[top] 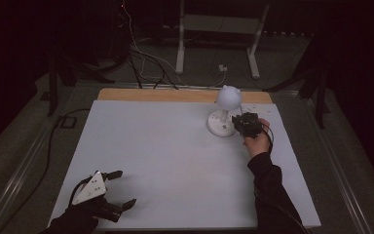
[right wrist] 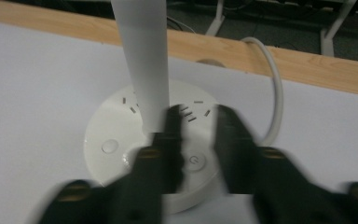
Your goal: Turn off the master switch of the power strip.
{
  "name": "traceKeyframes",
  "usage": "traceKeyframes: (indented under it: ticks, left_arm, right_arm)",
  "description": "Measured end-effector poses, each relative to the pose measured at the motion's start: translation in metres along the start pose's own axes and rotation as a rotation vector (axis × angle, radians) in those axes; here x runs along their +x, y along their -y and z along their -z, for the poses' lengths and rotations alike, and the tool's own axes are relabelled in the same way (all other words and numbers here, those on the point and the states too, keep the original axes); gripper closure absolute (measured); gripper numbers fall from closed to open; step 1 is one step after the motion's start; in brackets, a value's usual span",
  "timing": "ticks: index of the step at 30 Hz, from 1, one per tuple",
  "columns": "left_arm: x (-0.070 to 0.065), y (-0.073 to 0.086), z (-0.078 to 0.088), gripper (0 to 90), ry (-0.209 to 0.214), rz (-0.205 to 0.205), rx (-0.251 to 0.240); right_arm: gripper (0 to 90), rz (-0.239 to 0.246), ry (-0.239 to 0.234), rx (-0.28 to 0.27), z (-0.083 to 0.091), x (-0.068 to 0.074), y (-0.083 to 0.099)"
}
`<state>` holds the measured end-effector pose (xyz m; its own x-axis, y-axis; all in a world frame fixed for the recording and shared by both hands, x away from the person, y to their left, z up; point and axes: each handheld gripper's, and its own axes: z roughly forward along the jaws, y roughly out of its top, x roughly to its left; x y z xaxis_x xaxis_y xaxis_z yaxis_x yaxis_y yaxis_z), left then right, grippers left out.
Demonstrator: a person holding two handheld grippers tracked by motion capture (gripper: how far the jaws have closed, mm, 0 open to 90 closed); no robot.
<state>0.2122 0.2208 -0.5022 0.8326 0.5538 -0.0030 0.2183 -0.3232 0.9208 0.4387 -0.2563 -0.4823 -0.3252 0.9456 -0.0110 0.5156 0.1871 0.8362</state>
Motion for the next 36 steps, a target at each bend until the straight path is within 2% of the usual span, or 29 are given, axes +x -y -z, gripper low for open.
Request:
traceKeyframes:
  ticks: [1, 3, 5, 7, 9, 11, 12, 13, 14, 17, 23, 29, 36]
  left_arm:
    - [0.0, 0.0, 0.0, 0.4, 0.0, 0.0, 0.0]
    - [0.0, 0.0, 0.001, 0.4, 0.001, -0.001, 0.0]
    - [0.0, 0.0, 0.001, 0.4, 0.001, 0.0, -0.001]
    - [0.0, 0.0, 0.001, 0.4, 0.002, 0.0, 0.0]
    - [0.0, 0.0, 0.001, 0.4, 0.002, -0.004, 0.001]
    - [0.0, 0.0, 0.001, 0.4, 0.001, -0.003, 0.001]
    - [0.0, 0.0, 0.001, 0.4, 0.001, -0.003, 0.001]
    - [0.0, 0.0, 0.001, 0.4, 0.001, -0.002, 0.0]
    - [0.0, 0.0, 0.001, 0.4, 0.0, -0.002, 0.0]
    - [0.0, 0.0, 0.001, 0.4, 0.0, -0.003, 0.001]
    - [0.0, 0.0, 0.001, 0.4, 0.002, 0.0, 0.0]
    - [-0.001, 0.0, 0.001, 0.4, 0.001, -0.004, 0.001]
    - [-0.001, 0.0, 0.0, 0.4, 0.002, -0.001, 0.0]
  right_arm:
    - [53.5, 0.005, 0.003, 0.009, 0.001, 0.0, 0.0]
    - [45.5, 0.0, 0.014, 0.023, 0.003, 0.001, 0.002]
    - [37.2, -0.023, 0.029, 0.037, 0.005, 0.001, 0.002]
    - [29.0, -0.023, 0.052, 0.022, 0.011, 0.003, 0.003]
    - [14.2, -0.015, -0.007, 0.031, 0.016, 0.004, 0.004]
    - [9.2, 0.002, -0.041, 0.021, 0.023, 0.008, 0.005]
    - [9.2, 0.002, -0.041, 0.021, 0.023, 0.008, 0.005]
    - [1.8, 0.009, -0.103, 0.027, 0.027, 0.011, 0.005]
    - [0.0, 0.017, -0.136, 0.024, 0.03, 0.012, 0.005]
    - [0.0, 0.017, -0.202, 0.018, 0.038, 0.016, 0.005]
    - [0.0, 0.023, -0.274, 0.013, 0.053, 0.027, 0.008]
    - [0.0, 0.038, -0.314, 0.003, 0.067, 0.037, 0.015]
    - [0.0, 0.068, -0.383, -0.004, 0.086, 0.054, 0.03]
